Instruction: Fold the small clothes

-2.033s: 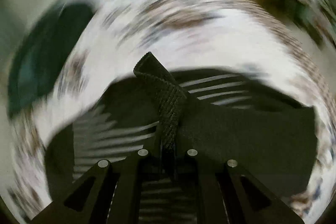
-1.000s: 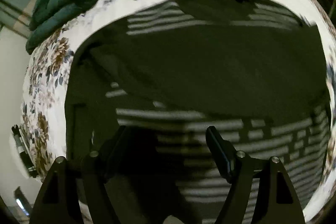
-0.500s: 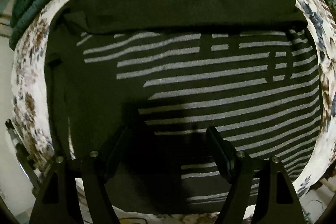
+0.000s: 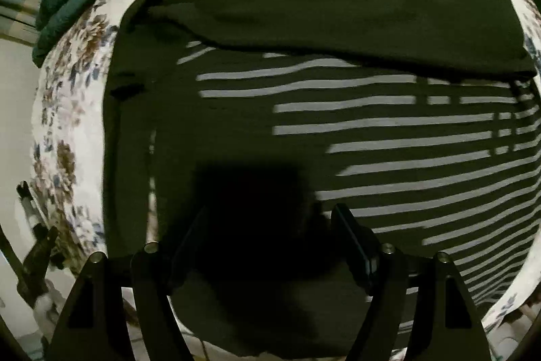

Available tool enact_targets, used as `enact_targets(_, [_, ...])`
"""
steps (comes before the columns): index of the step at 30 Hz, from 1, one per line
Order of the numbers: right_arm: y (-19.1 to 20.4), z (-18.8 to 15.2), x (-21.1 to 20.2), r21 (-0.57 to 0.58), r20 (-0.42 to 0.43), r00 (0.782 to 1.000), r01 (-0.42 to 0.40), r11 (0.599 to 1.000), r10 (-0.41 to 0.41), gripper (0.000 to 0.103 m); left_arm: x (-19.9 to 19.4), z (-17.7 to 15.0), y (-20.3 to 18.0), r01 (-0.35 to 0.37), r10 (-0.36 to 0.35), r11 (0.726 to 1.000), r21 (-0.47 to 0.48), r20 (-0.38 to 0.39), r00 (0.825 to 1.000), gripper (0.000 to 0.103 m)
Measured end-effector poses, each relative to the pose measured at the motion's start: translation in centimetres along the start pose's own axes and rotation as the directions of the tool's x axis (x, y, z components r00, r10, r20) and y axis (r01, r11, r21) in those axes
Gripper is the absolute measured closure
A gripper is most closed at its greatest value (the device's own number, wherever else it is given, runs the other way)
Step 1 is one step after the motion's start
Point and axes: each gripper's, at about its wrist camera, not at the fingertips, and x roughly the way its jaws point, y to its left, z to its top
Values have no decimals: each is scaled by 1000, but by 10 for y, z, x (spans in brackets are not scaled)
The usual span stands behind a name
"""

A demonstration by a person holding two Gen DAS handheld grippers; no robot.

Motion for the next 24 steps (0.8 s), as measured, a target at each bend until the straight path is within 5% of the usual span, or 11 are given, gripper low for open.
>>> enact_targets(3, [10, -2, -1, 4, -9, 1000, -23, 1000, 23, 26, 6, -12, -14, 110, -106, 993, 42, -76, 991, 95])
enact_targets(7, [12, -8, -1, 0, -32, 999, -16, 1000, 17, 26, 35, -56, -43, 206, -194, 978, 29, -234, 953, 59])
enact_targets(11, [2, -14, -2, 12, -50, 999, 13, 1000, -13, 26, 53, -101, -61, 187, -179, 982, -7, -335, 925, 59])
enact_targets(21, [-8, -27, 5, 26, -81, 997, 18, 999, -16, 26, 39, -133, -50, 125, -157, 984, -126, -290, 944, 59])
enact_targets(23, [-5, -30, 7, 5, -80, 997, 23, 1000, -22, 26, 39, -130, -56, 119, -147, 985, -124, -252, 957, 67])
enact_targets(24, [-4, -31, 8, -2, -81, 996, 25, 1000, -25, 26, 36, -130, -59, 110, -133, 987, -115, -218, 967, 79])
